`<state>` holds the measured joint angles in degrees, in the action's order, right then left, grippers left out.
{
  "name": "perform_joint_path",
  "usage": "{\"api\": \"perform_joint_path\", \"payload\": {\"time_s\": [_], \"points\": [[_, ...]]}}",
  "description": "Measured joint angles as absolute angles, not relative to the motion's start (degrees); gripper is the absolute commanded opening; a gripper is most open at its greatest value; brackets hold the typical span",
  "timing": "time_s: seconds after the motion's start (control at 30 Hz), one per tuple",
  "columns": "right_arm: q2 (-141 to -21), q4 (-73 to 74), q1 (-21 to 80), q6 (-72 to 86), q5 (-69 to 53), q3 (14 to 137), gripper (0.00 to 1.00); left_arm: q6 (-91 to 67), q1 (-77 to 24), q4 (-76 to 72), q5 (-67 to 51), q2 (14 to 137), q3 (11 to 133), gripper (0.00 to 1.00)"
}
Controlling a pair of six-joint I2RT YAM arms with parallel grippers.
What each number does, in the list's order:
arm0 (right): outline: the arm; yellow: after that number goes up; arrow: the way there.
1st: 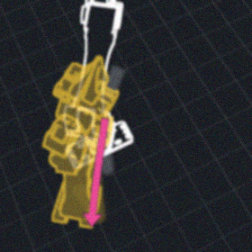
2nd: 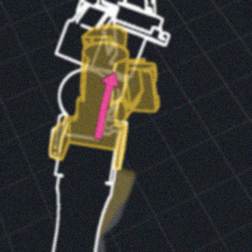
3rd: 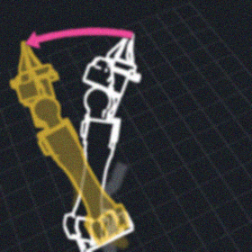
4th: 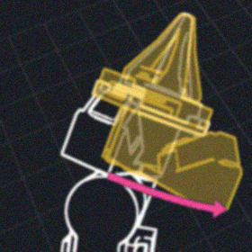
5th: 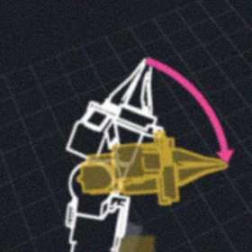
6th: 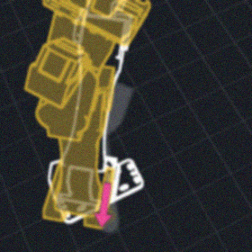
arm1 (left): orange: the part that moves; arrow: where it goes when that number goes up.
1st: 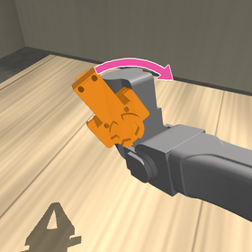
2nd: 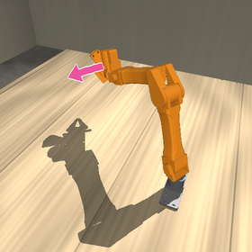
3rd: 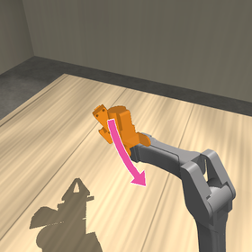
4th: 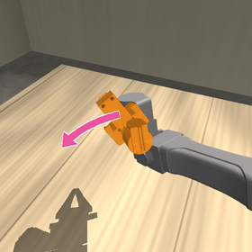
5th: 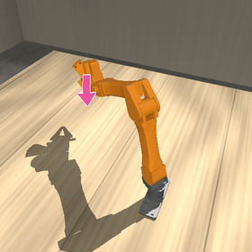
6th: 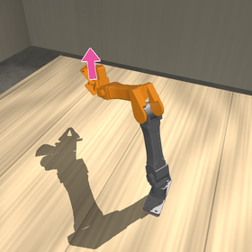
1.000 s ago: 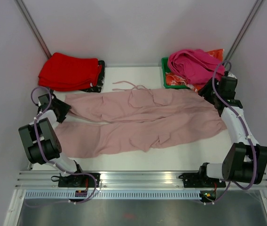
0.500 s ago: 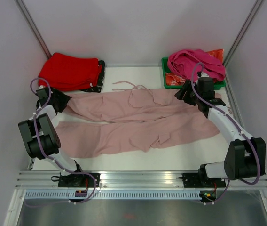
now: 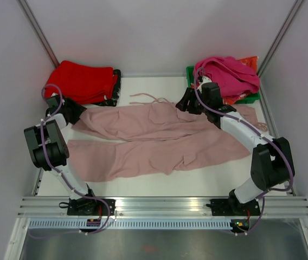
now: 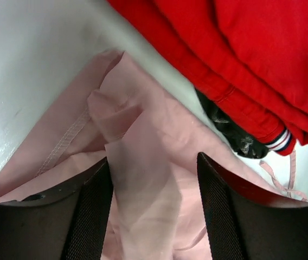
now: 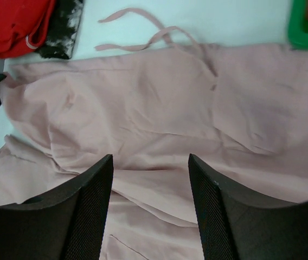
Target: Fold and stack the trousers
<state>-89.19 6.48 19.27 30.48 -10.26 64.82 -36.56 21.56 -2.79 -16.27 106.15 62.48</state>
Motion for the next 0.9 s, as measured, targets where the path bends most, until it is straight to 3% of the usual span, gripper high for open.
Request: {"api": "perform_joint_path", "payload": {"time_s": [0.27, 0.47, 0.77, 0.9], "points": [[-97.9, 3.9, 25.3, 31.4, -12.7, 69.3, 0.63, -32.6, 20.8, 5.5, -5.3, 104.3, 65.0, 0.87], [-98.4, 3.8, 25.4, 31.7, -13.3, 69.9, 0.63, -33.1, 23.5, 5.8, -5.7, 101.0, 60.1, 0.93], [-98.4, 3.8, 26.0, 31.7, -13.3, 70.2, 0.62, -40.5, 28.2, 5.0, -9.2, 92.5, 54.1, 0.93], [-98.4, 3.8, 26.3, 31.7, -13.5, 70.2, 0.61, -42.7, 29.0, 6.1, -8.5, 89.8, 52.5, 0.79]]}}
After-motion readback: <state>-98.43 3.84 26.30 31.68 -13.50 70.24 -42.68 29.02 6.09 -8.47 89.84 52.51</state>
